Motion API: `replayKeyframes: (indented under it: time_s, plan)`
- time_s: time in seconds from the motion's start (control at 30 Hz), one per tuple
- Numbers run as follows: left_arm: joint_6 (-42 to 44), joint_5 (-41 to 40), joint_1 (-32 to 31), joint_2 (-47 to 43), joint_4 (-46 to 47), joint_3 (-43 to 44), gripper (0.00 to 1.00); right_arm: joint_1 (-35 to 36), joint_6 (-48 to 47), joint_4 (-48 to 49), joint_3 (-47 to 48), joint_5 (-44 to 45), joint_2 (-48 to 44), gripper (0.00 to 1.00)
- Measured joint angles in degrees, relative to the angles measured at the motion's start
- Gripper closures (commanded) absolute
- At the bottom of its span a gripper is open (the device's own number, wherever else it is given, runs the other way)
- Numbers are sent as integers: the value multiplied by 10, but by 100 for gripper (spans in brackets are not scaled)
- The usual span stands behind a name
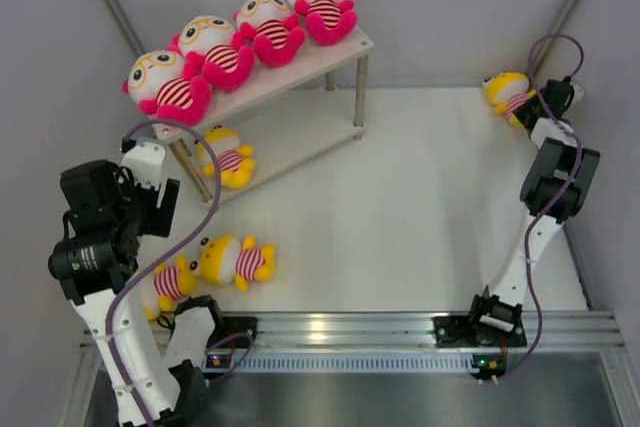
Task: Place and organize the stuffed toys onto the shelf
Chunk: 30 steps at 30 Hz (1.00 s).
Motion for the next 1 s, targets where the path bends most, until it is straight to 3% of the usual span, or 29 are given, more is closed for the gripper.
replayKeyframes:
  time_s: [0.1,0.27,0.47,0.73,1.0]
  plan:
    - [0,1,0,-1,0,3,18,0,12,3,-2,-12,0,100]
    - [-2,9,2,-11,2,-7,18,3,32,45,-98,-35,-53,100]
    - [-9,41,8,-28,2,-46,18,42,61,100,-354,-24,-291,100]
    - [-17,56,5,-55,2,-59,18,259,83,196,-553,16,-601,100]
    - [-23,61,-12,-77,2,-68,18,477,146,193,-677,112,-732,100]
